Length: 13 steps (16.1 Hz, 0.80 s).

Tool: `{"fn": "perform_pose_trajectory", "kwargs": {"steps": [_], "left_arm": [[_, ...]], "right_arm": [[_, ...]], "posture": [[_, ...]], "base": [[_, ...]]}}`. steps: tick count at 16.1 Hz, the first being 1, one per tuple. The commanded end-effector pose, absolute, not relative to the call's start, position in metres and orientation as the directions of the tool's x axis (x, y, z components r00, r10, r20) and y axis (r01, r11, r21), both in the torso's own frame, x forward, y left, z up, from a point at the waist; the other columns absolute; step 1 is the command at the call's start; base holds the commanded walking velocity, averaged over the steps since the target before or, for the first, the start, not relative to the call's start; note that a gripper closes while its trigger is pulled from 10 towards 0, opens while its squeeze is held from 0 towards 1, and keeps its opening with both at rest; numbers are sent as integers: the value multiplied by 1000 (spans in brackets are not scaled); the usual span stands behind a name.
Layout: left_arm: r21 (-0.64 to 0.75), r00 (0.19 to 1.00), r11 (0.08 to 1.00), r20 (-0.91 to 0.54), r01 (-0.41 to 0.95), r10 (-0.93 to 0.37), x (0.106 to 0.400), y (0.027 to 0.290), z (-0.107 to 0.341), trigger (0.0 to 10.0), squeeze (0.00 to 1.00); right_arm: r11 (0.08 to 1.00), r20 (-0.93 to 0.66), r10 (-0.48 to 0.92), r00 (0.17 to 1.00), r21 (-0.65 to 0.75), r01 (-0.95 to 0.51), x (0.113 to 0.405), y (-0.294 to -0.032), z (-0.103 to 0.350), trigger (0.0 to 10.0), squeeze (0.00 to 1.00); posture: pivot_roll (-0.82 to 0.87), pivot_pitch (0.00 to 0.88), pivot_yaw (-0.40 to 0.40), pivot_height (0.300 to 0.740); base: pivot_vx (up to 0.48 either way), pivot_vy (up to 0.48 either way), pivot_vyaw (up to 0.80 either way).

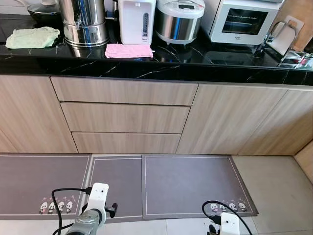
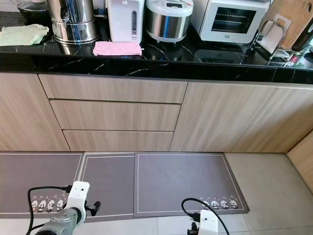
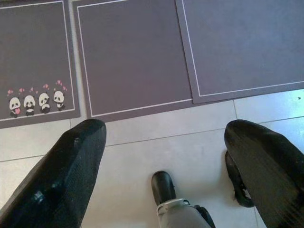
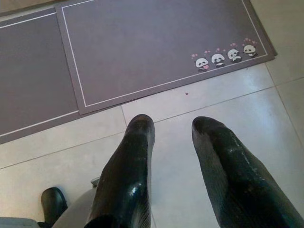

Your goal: Kitchen organization

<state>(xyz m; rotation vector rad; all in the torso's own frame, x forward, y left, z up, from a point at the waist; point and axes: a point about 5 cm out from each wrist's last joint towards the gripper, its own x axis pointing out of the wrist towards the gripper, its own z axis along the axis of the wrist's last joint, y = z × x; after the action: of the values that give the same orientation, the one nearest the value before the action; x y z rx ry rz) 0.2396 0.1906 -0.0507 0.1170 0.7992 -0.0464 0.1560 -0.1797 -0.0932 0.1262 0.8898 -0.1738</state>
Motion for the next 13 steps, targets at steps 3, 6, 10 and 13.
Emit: {"fn": "perform_pose_trajectory", "kwargs": {"steps": [3,6,10,13], "left_arm": [[90,686,989,-727,119,-17,237,187,-53,10000,0],[90,688,987,-725,131,-25,239,186,-52,10000,0],[88,691,986,-722,139,-33,241,184,-51,10000,0],[85,688,985,-725,148,-41,242,184,-50,10000,0]], "right_arm": [[978,-784,-104,612,31,206,157,-182,-93,10000,0],[977,-785,-103,611,34,209,157,-181,-93,10000,0],[976,-787,-108,608,33,216,157,-182,-93,10000,0],[975,-788,-111,606,33,221,157,-182,-93,10000,0]], "posture": [[215,14,-102,736],[214,24,-97,736],[216,38,-94,736],[219,46,-93,736]], "base": [[0,0,-756],[0,0,-756],[0,0,-756],[0,0,-752]]}}
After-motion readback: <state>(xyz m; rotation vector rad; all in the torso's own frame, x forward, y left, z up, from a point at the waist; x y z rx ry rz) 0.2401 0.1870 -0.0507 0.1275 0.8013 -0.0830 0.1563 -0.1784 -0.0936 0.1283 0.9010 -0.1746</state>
